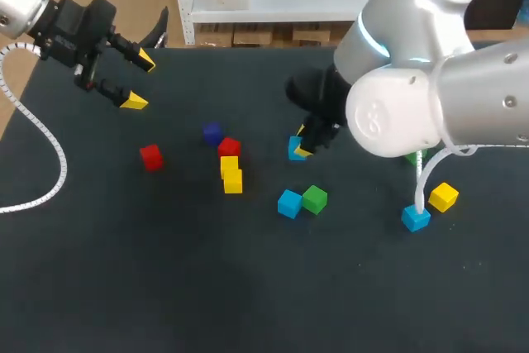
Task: Place the blue cubes, place green cubes on the blue cubes, place the yellow cubes on the green cubes, then place the red cubes on the yellow cubes, and place purple cube on the red cubes.
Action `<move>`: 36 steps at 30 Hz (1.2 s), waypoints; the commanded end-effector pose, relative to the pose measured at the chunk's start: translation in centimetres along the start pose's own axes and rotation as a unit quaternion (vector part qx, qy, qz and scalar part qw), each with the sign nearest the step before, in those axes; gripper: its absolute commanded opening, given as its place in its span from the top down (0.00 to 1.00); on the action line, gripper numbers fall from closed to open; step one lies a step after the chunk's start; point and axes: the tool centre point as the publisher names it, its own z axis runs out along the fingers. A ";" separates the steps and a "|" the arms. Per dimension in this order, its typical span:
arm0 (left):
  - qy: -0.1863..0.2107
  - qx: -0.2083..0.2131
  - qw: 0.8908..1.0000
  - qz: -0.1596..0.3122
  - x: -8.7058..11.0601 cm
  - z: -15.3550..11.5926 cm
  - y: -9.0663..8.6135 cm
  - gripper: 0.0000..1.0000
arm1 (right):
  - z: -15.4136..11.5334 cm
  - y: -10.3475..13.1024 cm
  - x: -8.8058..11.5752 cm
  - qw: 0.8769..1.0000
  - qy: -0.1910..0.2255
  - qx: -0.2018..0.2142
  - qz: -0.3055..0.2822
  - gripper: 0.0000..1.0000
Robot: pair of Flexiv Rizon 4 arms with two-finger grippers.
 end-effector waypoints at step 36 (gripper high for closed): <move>-0.001 -0.002 1.000 0.002 0.1 0.0 -0.1 0.00 | 1.1 -0.6 0.6 0.998 -0.030 -0.050 -0.040 1.00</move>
